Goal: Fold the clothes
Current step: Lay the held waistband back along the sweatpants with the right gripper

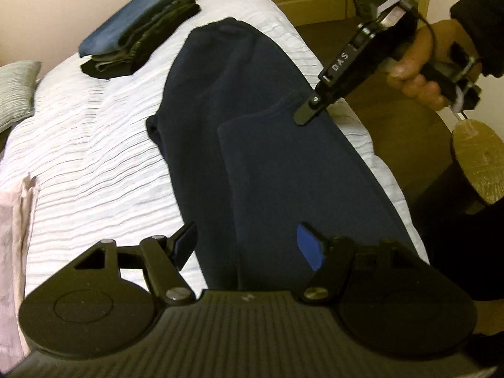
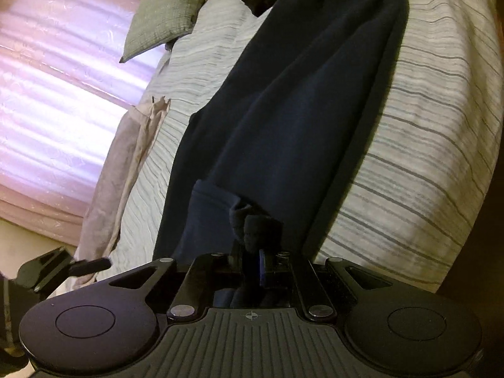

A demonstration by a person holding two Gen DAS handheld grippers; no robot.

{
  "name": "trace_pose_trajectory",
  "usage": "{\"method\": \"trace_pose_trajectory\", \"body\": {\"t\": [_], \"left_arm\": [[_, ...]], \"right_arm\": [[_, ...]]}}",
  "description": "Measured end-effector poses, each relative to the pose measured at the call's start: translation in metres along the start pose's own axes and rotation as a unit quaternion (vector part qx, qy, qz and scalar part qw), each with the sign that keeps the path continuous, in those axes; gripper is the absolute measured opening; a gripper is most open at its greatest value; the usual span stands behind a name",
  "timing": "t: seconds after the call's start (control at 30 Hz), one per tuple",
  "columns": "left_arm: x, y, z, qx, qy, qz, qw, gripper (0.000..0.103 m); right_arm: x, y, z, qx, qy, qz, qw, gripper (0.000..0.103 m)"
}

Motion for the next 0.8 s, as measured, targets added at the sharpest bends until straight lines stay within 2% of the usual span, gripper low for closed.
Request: {"method": "trace_pose_trajectory", "body": {"t": [0.23,0.27,0.3,0.5,0.6,0.63,0.67,0.7,0.8], "left_arm": [[-0.025,0.015,0.003,-0.001,-0.017,0.026,0.9995,0.066],[-0.027,0.015,0.005,-0.003,-0.016,0.029,0.9995,0.066],[-0.027,0.014,0.006,-0.002,-0.015,0.03,0.9994,0.066],[-0.021,-0.006,0.008,-0.002,-0.015,0.039,0.9991,0.066],[-0.015,-0.02,0.003,-0.014,-0.022,0.032,0.9992,0.066],[-0.012,-0.026,0.001,-0.019,-0.024,0.03,0.9991,0.066],[-0.01,-0.032,0.0,-0.024,-0.025,0.03,0.9989,0.066],[-0.007,-0.039,-0.001,-0.029,-0.026,0.032,0.9988,0.066],[0.01,-0.062,-0.001,-0.041,-0.023,0.031,0.9984,0.066]], "right_arm": [[0.01,0.015,-0.01,0.011,-0.012,-0.009,1.0,0.008],[0.012,0.017,-0.012,0.013,-0.014,-0.01,1.0,0.016],[0.013,0.019,-0.013,0.015,-0.016,-0.012,1.0,0.028],[0.012,0.02,-0.013,0.022,-0.03,-0.016,0.999,0.03],[0.033,0.016,-0.007,0.031,-0.078,-0.08,0.993,0.033],[0.042,0.013,-0.005,0.028,-0.1,-0.105,0.989,0.04],[0.051,0.008,-0.002,0.025,-0.119,-0.125,0.985,0.068],[0.059,0.001,0.002,0.023,-0.134,-0.141,0.981,0.077],[0.073,-0.035,0.033,0.044,-0.128,-0.147,0.98,0.077]]}}
Point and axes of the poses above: each gripper's, at about its wrist camera, not at the fingertips, and x roughly against the way its jaws point, z to its left, y to its top, the point moved 4 cm from there along -x, roughly the way its jaws point, and after that the axes turned 13 degrees about -z, right-handed, at the moved point
